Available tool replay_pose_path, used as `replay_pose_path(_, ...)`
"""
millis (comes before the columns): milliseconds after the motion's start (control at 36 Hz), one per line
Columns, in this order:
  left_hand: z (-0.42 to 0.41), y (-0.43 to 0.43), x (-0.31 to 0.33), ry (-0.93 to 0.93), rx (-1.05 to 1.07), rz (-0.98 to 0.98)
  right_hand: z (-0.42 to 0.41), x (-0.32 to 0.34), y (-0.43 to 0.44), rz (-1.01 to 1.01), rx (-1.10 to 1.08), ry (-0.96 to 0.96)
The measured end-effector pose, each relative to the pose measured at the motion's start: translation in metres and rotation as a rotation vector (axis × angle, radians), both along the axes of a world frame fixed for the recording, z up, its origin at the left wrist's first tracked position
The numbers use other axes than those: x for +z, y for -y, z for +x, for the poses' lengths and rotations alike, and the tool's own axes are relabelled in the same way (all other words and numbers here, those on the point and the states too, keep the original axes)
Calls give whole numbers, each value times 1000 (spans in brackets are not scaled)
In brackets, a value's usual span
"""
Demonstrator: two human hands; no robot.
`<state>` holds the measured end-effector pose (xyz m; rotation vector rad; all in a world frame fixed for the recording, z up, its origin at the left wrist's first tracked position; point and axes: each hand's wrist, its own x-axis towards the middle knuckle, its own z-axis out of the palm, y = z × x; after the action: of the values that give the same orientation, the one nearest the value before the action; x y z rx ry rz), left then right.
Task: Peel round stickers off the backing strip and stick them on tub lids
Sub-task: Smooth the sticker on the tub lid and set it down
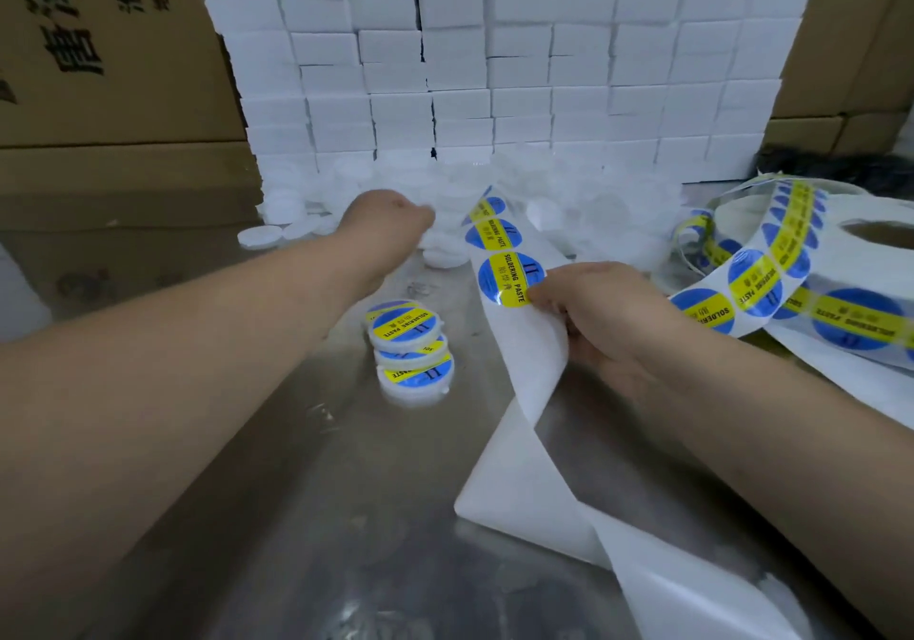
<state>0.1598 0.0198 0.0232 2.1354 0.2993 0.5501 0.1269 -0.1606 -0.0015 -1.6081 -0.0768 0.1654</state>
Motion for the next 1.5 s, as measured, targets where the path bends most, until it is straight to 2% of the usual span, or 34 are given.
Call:
replay_pose_path(111, -39, 17, 18, 171, -28, -572, -1, -2, -1, 17, 66, 57)
replay_pose_path(167, -62, 24, 20, 200, -69, -689, -2, -3, -2, 48, 108, 96)
replay_pose_path(194, -71, 27, 20, 204, -84, -656, -3, -4, -2, 57, 120, 120)
replay_pose_path(250, -86, 34, 14, 226, -112, -470, -5, -4, -3, 66, 138, 153)
replay_pose_path(361, -100, 42, -5, 242, -150, 138, -10, -4, -7, 43, 146, 218)
replay_pose_path(389, -100, 43, -8, 232, -127, 236, -12, -3, -7, 51, 150, 237)
replay_pose_path(528, -99, 44, -16, 245, -79, 501, -20, 0, -7, 165, 289, 290)
replay_pose_path(667, -102, 40, -22, 315, -123, 466, -25, 2, -6, 162, 394, 337)
replay_pose_path(806, -105, 39, -26, 312, -144, 404, -27, 1, -5, 66, 348, 421)
replay_pose_path(1167, -103, 32, -27, 237, -147, 101, -33, 5, -4, -71, 278, 517)
replay_pose_path(1306, -96, 24, -24, 274, -56, -63, -32, 7, -3, -91, 229, 471)
replay_pose_path(1500, -86, 3, -20, 360, 154, -180, -21, 5, 0, -251, -8, 617)
